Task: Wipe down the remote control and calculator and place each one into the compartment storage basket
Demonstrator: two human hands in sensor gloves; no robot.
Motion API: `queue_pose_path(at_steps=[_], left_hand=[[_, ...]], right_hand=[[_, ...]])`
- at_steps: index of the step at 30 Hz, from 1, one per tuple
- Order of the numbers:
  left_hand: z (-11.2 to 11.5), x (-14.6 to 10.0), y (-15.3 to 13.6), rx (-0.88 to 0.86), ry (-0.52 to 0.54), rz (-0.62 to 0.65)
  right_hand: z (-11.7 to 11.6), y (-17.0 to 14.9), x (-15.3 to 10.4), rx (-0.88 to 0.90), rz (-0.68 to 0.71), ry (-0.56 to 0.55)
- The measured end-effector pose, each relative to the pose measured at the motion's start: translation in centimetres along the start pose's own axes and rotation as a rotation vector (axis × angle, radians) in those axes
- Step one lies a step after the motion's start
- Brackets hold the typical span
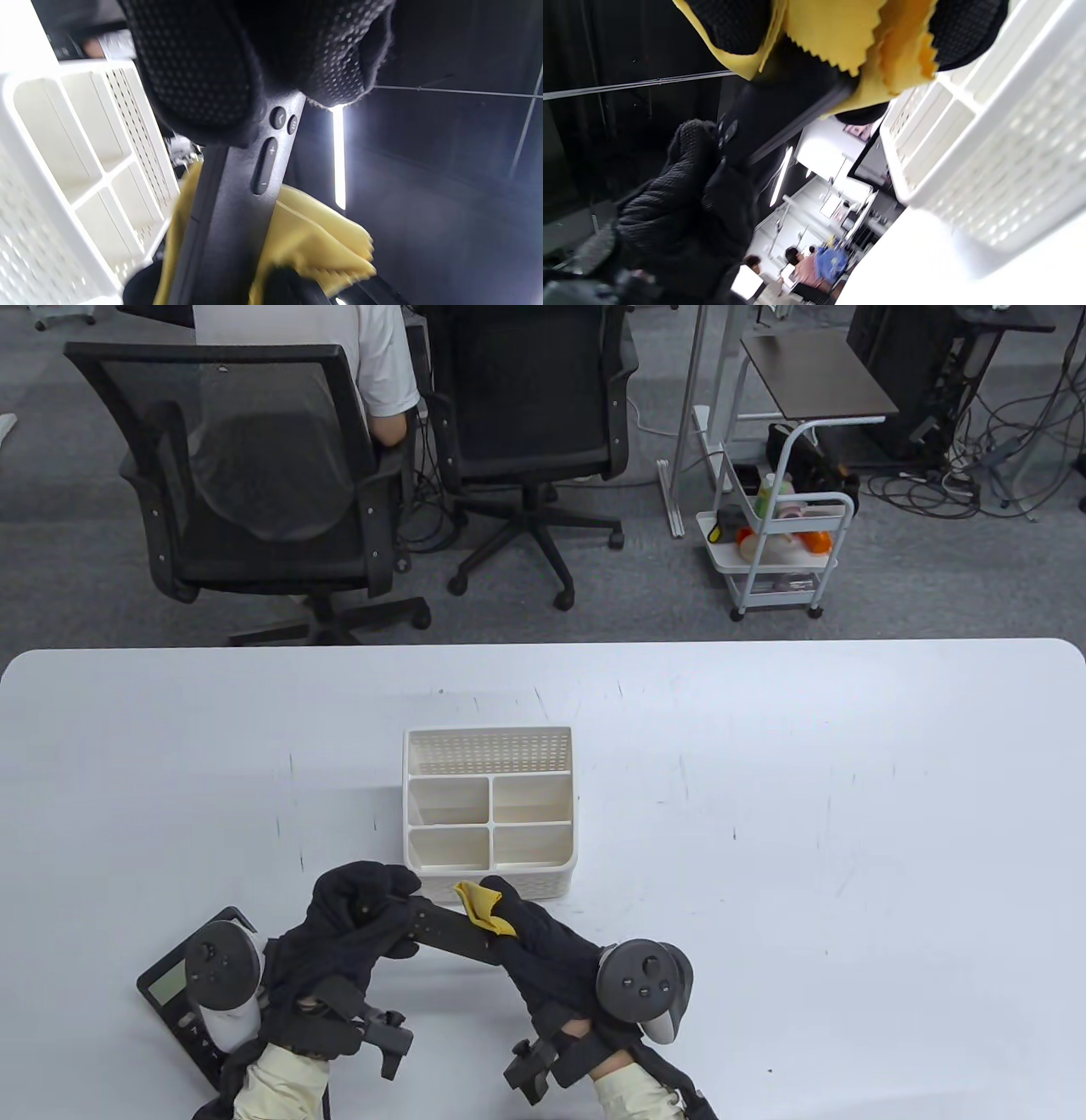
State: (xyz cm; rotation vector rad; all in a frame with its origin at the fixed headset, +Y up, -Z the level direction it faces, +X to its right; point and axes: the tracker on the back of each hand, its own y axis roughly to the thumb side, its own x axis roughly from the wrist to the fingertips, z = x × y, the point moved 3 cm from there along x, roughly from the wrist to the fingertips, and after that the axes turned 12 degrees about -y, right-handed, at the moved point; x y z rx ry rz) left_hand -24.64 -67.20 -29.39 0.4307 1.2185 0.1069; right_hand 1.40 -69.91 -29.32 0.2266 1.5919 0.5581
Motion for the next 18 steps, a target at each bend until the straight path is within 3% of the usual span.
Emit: queue_pose_path(at_steps=[5, 9, 18], left_hand=[[-0.1, 0.3, 0.0, -0.011, -0.019, 0.010], [-1.0, 0.2, 0.0, -0.028, 0.036, -0.001], [-2.5, 1.5, 1.0, 0.061, 0.118, 0.031]], right_hand=[[-0.1, -0.5, 0.1, 0.049, -0.039, 0.035], [0.6, -0.1, 0.4, 0.039, -0.053, 0.020], [4.2, 1.7, 0.9, -0.266, 0.069, -0.103]])
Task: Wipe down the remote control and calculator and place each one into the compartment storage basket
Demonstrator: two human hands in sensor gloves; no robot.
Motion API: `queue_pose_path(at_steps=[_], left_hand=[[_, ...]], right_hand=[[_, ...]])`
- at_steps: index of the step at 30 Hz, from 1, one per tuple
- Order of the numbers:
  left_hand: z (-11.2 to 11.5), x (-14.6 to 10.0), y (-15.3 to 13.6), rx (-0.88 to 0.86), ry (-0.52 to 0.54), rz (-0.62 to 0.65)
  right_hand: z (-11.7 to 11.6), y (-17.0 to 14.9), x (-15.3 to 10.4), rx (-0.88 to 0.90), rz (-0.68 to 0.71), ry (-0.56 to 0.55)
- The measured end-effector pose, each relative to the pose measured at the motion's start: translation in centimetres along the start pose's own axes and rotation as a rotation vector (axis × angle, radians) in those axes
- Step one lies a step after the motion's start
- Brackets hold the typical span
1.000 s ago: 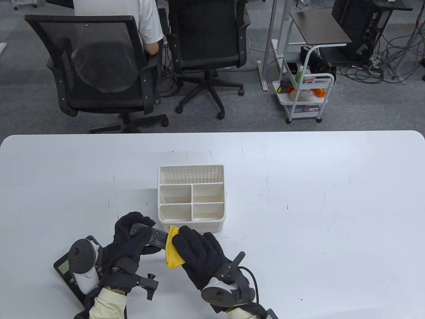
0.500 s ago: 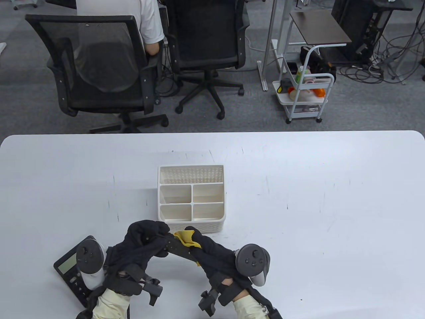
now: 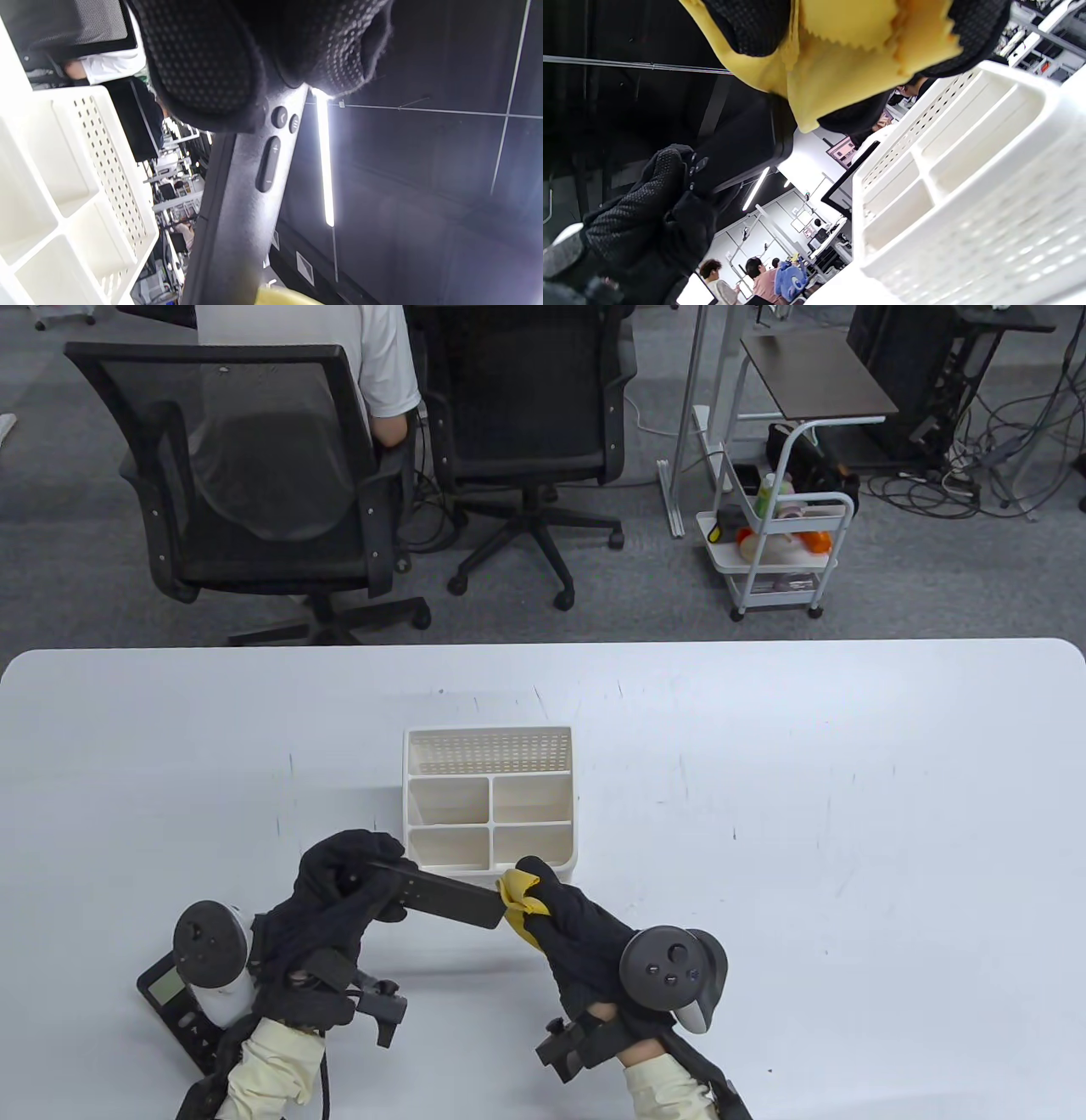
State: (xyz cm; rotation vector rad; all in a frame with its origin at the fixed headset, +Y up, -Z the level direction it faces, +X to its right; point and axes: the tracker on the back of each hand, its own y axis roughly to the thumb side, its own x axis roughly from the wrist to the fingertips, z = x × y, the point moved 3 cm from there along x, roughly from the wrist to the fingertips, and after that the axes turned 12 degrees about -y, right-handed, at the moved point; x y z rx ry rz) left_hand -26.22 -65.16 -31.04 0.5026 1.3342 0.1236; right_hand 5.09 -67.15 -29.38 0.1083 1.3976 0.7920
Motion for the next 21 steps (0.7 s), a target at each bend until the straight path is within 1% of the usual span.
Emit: queue_pose_path(at_steps=[5, 9, 10, 13, 15, 21], left_hand=[[0.3, 2.4, 1.3, 0.130, -0.006, -0.023], [1.5, 4.9, 2.4, 0.302, -0.028, -0.042], [2.0, 5.7, 2.5, 0.352, -0.040, -0.048], [3.4, 7.1, 2.3, 0.437, -0.085, -0.065], [4.8, 8.2, 2.0, 0.509, -0.127, -0.072], [8.2, 10.3, 1.0, 0.688, -0.249, -0.065]], right_hand=[[1.9, -2.0, -0.5, -0.014, -0.043, -0.067], [2.7, -2.7, -0.7, -0.031, -0.060, -0.081], [2.8, -2.8, -0.7, -0.044, -0.057, -0.081], [2.8, -2.8, -0.7, -0.050, -0.063, -0.079], [2.7, -3.0, -0.7, -0.049, -0.070, -0.076], [2.3, -3.2, -0.7, -0.086, -0.057, -0.049]])
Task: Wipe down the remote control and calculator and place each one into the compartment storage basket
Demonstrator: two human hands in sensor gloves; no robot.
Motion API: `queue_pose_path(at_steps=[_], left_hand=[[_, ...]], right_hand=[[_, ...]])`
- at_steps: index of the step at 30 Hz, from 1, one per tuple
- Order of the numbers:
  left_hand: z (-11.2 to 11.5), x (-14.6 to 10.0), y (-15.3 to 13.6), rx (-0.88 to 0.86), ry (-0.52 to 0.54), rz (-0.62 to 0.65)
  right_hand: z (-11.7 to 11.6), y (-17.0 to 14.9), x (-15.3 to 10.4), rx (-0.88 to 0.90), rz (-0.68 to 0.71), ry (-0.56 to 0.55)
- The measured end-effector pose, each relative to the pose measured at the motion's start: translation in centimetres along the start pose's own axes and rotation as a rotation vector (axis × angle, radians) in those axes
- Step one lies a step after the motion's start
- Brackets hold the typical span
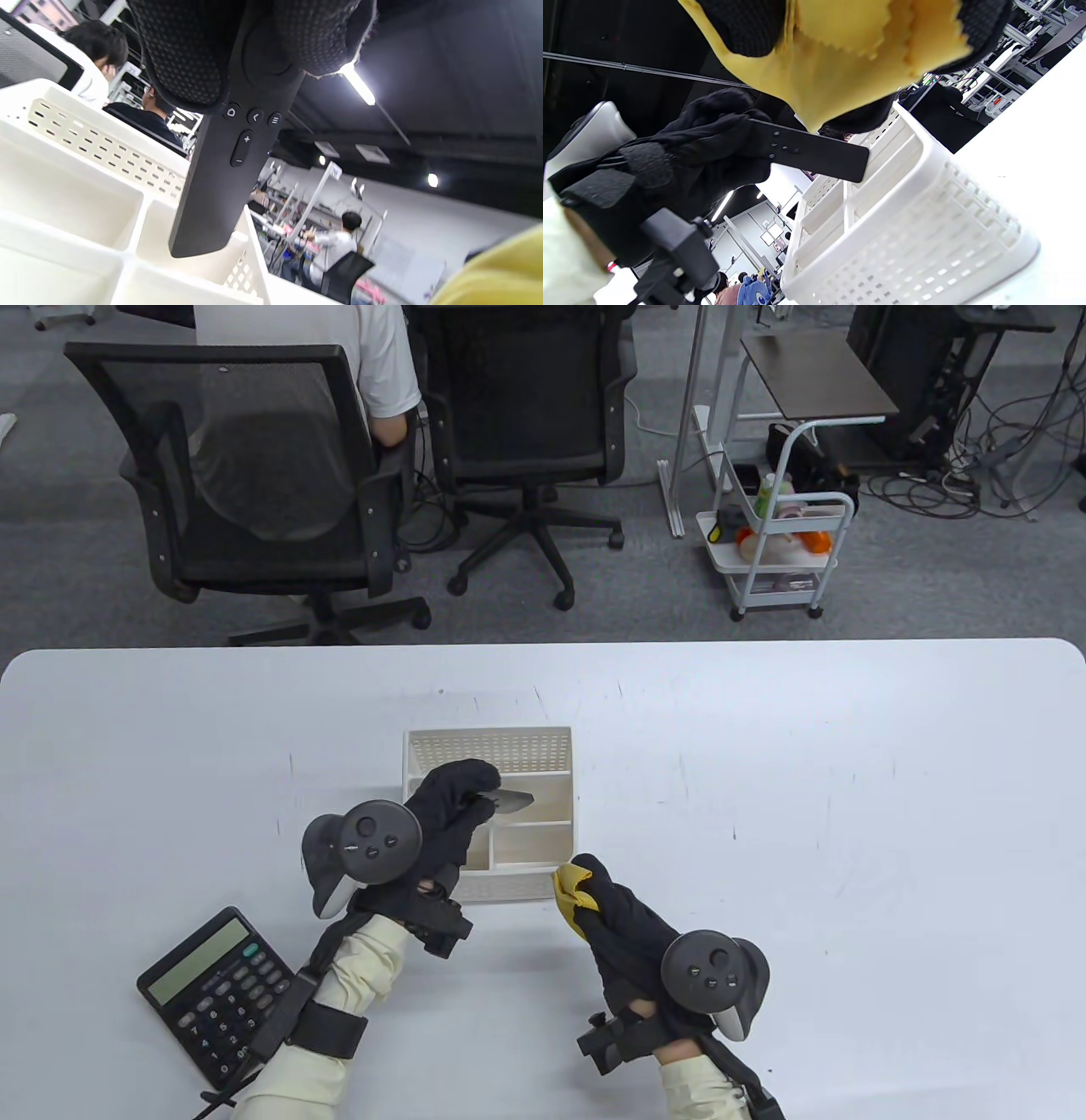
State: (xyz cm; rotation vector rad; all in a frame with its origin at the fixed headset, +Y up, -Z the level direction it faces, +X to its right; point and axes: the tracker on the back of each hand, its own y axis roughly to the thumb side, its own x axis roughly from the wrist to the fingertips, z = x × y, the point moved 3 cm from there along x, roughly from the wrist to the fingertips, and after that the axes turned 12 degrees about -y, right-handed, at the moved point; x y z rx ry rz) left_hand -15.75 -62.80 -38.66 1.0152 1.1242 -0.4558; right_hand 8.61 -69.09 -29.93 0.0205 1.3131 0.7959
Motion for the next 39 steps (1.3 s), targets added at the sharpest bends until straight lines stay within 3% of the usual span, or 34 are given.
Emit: queue_pose_path(at_steps=[12, 23, 26, 31, 39], left_hand=[[3.5, 3.3, 0.4, 0.242, -0.145, -0.131], [5.0, 3.4, 0.1, 0.422, -0.177, -0.218], [4.3, 2.8, -0.1, 0.414, -0.158, -0.220], [1.2, 0.8, -1.1, 0.389, -0.121, -0.228], [-4.1, -4.6, -5.1, 0.386, -0.115, -0.314]], right_hand=[[0.2, -0.3, -0.4, -0.048, 0.001, 0.011], [-0.3, -0.7, -0.6, -0.055, -0.012, 0.043], [-0.3, -0.8, -0.6, -0.055, -0.014, 0.049], [-0.3, -0.8, -0.6, -0.041, -0.017, 0.052], [-1.2, 0.1, -1.0, -0.062, 0.029, 0.092]])
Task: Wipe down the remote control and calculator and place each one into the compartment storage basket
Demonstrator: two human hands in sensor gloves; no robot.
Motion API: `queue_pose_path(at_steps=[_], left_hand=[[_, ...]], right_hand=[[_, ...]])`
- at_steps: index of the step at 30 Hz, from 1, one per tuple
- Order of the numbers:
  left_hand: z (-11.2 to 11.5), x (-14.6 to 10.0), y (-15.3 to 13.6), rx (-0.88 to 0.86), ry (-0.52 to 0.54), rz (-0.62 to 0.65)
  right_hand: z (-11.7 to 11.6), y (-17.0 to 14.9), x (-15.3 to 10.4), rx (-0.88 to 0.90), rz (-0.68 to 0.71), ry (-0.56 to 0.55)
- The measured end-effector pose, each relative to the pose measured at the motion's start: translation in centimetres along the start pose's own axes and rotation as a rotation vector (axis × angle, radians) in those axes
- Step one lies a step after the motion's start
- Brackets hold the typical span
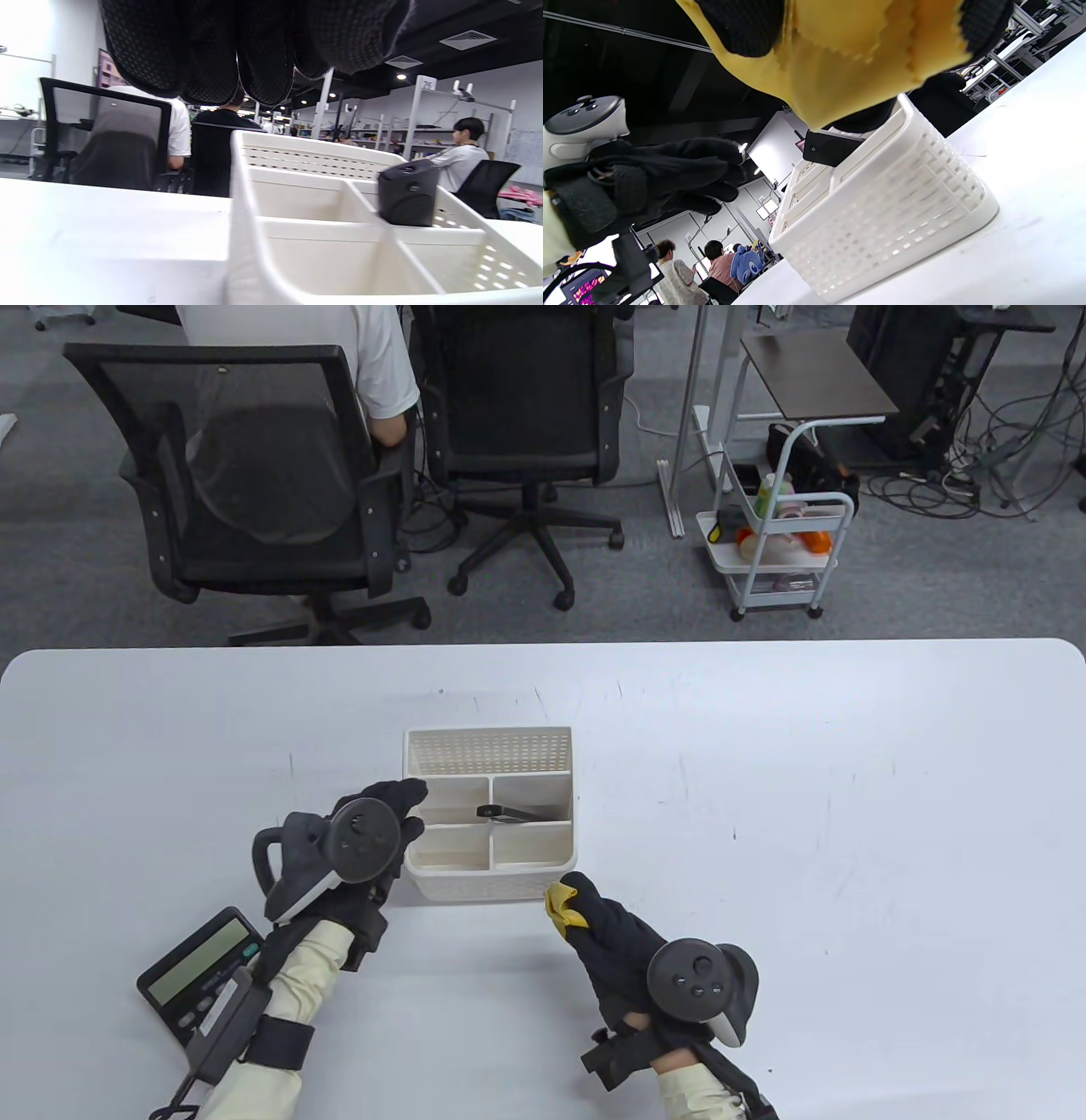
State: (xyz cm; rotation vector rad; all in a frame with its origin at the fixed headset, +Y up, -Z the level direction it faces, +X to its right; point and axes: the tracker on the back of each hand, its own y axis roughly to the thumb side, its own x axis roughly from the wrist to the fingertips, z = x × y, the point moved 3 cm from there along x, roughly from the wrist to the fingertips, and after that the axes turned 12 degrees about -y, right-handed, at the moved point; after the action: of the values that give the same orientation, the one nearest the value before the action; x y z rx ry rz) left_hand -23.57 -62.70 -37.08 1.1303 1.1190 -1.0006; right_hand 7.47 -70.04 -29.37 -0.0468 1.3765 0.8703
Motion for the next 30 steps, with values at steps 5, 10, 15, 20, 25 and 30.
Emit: queue_pose_path(at_steps=[5, 10, 15, 20, 25, 30], left_hand=[[0.6, -2.3, -5.5, 0.016, -0.035, -0.111], [3.2, -3.7, -11.2, 0.005, -0.223, -0.281], [6.2, -4.8, -15.6, 0.001, -0.356, -0.436], [8.5, -5.6, -18.5, -0.064, -0.425, -0.533], [10.1, -5.9, -19.7, -0.067, -0.467, -0.580], [10.9, -5.8, -20.0, -0.045, -0.484, -0.615]], right_hand=[[-0.9, 0.3, -0.3, -0.023, 0.019, 0.043], [-1.8, 0.4, -0.5, -0.051, 0.038, 0.080], [-2.5, 0.3, -0.8, -0.072, 0.046, 0.115], [-3.0, 0.3, -0.9, -0.083, 0.055, 0.135], [-3.0, 0.3, -0.9, -0.088, 0.054, 0.139], [-3.0, 0.3, -0.8, -0.086, 0.047, 0.139]])
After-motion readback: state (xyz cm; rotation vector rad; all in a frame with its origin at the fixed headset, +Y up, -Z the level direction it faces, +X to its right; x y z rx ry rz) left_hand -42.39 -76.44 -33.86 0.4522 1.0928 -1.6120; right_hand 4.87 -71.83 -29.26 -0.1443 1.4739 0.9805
